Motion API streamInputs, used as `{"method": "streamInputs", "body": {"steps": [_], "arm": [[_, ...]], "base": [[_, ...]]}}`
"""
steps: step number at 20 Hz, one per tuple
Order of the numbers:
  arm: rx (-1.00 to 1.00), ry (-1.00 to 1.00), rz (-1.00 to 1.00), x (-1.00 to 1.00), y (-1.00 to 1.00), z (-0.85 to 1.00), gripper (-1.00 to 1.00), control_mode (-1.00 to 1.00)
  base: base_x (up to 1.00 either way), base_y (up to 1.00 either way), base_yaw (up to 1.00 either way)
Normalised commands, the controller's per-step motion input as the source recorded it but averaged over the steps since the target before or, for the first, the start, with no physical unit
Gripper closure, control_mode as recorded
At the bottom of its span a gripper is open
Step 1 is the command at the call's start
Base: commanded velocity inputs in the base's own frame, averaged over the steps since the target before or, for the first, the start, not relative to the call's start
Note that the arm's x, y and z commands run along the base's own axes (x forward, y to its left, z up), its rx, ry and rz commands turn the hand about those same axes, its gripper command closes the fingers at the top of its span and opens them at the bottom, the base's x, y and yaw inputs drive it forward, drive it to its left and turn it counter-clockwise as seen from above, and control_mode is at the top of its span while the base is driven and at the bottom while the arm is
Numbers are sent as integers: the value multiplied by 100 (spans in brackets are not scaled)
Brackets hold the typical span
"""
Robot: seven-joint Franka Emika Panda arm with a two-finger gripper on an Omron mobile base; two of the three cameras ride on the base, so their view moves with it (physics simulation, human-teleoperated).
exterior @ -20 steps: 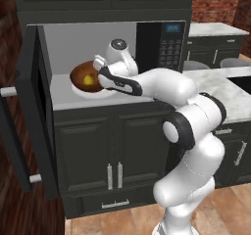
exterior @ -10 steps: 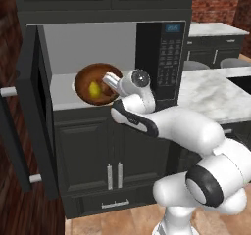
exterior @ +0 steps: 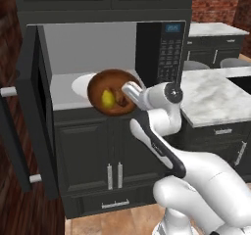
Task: The microwave is finished heating the chicken drumstick and lemon. Take the bowl containing the food and place it on the dining counter.
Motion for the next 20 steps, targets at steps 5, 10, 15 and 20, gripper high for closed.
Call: {"method": "streamInputs", "body": {"steps": [5, 10, 15, 20], "arm": [[-6, 26, 0, -100, -47, 21, 100, -100], [-11, 29, 0, -97, -59, 11, 100, -100], [9, -14, -2, -31, -37, 0, 100, -100], [8, -10, -3, 0, -12, 2, 100, -100]], "base": [[0, 0, 0], [0, 0, 0], [0, 0, 0], [0, 0, 0]]}}
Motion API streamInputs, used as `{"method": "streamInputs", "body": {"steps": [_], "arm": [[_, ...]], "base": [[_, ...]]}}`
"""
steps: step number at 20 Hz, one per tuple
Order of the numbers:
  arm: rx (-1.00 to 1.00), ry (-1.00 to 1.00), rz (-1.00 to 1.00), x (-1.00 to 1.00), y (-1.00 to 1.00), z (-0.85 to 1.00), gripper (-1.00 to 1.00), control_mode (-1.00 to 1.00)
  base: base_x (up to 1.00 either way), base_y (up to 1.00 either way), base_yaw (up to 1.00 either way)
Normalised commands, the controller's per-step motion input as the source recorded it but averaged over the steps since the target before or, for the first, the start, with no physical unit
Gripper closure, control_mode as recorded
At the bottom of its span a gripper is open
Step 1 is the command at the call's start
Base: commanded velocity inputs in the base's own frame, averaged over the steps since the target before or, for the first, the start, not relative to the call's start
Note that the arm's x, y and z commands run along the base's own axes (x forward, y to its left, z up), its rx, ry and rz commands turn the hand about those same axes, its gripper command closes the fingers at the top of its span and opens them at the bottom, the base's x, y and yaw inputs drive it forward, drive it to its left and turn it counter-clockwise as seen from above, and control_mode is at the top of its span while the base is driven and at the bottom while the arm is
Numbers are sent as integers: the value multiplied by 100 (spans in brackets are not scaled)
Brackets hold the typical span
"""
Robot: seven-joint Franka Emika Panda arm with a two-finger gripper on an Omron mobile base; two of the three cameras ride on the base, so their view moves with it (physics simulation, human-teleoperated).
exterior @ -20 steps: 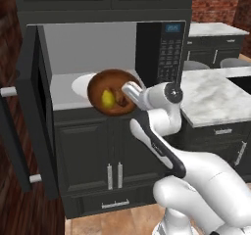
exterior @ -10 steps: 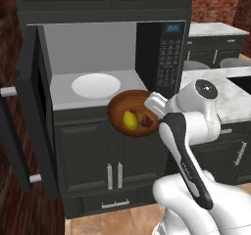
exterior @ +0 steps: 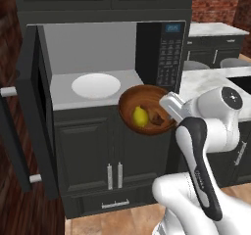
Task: The microwave is finished heating the chicken drumstick and lemon. Take the bowl containing the food and place it on the dining counter.
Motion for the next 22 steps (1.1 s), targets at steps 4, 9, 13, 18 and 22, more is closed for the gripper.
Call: {"method": "streamInputs", "body": {"steps": [4, 9, 13, 18, 22], "arm": [[0, 0, 0, 0, 0, 0, 100, -100], [0, 0, 0, 0, 0, 0, 100, -100], [0, 0, 0, -3, -1, 0, 100, -100], [0, 0, 0, 0, 0, 0, 100, 100], [0, 0, 0, 0, 0, 0, 100, 100]], "base": [[0, 0, 0], [0, 0, 0], [0, 0, 0], [-25, -22, -2], [-29, -52, -24]]}}
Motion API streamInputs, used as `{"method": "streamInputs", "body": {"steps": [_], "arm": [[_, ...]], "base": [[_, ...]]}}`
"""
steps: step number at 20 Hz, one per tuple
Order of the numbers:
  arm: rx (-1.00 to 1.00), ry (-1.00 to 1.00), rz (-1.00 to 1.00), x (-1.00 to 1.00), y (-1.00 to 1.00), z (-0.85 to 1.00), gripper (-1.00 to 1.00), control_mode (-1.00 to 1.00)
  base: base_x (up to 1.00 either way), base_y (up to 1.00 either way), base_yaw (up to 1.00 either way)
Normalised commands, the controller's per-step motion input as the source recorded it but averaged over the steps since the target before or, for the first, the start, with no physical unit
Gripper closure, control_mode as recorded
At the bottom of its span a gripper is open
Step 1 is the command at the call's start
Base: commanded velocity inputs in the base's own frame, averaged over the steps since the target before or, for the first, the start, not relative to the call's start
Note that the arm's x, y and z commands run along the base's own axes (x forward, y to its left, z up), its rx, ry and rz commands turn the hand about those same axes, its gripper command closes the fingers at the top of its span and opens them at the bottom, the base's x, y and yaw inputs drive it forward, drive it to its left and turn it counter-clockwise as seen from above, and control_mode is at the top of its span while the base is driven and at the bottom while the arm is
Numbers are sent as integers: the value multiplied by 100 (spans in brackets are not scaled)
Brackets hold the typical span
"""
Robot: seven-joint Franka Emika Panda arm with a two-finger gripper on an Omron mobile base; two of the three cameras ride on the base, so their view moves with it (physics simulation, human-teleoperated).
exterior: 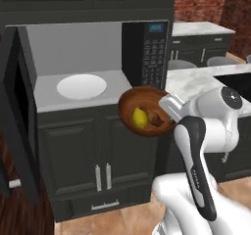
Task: The microwave is finished heating the chicken drumstick and lemon. Take the bowl containing the food and place it on the dining counter.
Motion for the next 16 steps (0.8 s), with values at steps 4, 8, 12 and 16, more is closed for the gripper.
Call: {"method": "streamInputs", "body": {"steps": [4, 8, 12, 16], "arm": [[0, 0, 0, 0, 0, 0, 100, 100], [0, 0, 0, 0, 0, 0, 100, 100], [0, 0, 0, 0, 0, 0, 100, 100], [0, 0, 0, 0, 0, 0, 100, 100]], "base": [[-18, -71, -45], [0, -90, -64], [0, -92, -70], [0, -99, -67]]}}
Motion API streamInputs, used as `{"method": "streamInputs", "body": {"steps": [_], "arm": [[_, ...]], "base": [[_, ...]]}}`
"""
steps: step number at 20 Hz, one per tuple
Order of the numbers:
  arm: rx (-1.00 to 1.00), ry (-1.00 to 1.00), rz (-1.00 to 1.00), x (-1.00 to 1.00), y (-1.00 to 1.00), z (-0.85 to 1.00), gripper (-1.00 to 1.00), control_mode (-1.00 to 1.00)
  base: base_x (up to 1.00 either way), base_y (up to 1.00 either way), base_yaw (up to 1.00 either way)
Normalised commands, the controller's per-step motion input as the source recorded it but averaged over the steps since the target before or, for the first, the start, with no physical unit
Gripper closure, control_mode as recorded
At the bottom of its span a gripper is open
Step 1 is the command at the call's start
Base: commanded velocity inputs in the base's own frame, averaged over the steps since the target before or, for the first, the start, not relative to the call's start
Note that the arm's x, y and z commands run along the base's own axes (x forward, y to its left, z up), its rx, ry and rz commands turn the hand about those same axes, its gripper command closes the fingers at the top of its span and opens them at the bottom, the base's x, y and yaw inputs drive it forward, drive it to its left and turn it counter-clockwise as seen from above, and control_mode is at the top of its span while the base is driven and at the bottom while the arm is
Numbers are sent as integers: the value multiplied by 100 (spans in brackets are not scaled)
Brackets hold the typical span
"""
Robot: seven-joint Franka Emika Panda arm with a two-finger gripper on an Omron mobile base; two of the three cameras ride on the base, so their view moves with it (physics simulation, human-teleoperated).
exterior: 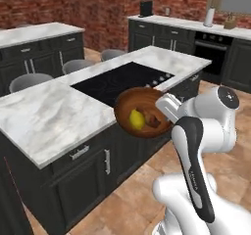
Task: The microwave is finished heating the chicken drumstick and lemon. Take the bowl containing the food and place it on the dining counter.
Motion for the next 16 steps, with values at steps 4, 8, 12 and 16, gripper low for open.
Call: {"method": "streamInputs", "body": {"steps": [4, 8, 12, 16], "arm": [[0, 0, 0, 0, 0, 0, 100, 100], [0, 0, 0, 0, 0, 0, 100, 100], [0, 0, 0, 0, 0, 0, 100, 100], [0, 0, 0, 0, 0, 0, 100, 100]], "base": [[29, -100, -57], [82, -82, -46], [100, -38, -33], [100, -17, -18]]}}
